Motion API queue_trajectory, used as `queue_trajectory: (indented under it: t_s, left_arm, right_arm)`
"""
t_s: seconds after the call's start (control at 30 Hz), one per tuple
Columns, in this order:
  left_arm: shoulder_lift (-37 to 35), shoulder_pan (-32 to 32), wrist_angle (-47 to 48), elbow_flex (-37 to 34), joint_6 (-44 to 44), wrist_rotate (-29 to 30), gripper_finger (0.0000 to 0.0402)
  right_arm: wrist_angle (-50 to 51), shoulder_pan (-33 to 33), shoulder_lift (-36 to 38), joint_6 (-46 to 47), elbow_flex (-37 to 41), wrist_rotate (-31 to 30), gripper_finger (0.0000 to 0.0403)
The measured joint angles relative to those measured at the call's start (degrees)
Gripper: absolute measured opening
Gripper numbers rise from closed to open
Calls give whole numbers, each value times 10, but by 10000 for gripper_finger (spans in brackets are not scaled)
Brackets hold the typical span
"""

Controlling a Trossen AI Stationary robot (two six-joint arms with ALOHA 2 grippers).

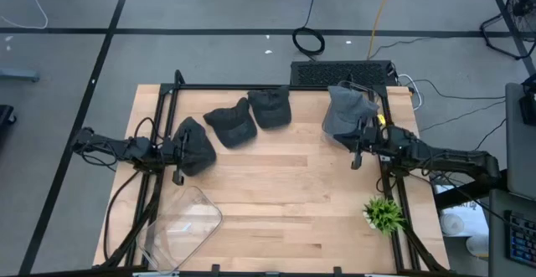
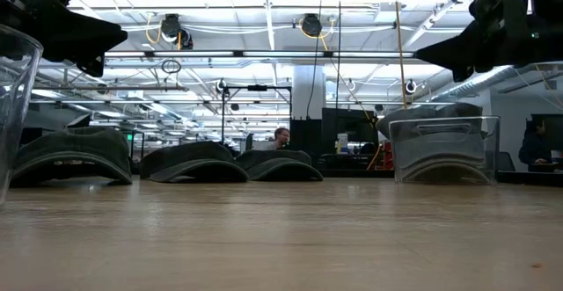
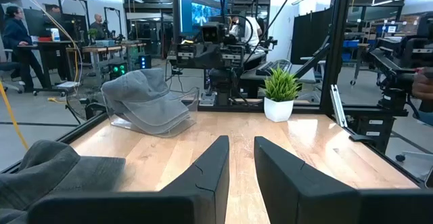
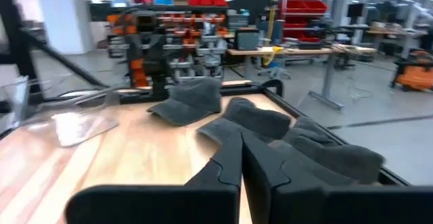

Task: Pick & Place hat
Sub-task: Put the bottom black cap into the bottom transparent bin

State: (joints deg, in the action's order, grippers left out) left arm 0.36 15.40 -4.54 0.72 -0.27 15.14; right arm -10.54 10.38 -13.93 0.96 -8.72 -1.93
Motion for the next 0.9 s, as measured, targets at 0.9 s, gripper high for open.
queue_trajectory:
  t_s: [0.9]
  left_arm:
    - [0,0,-2,0,8,4,76]
  right_arm:
    - [5,-131,1,-63,2,-131,0]
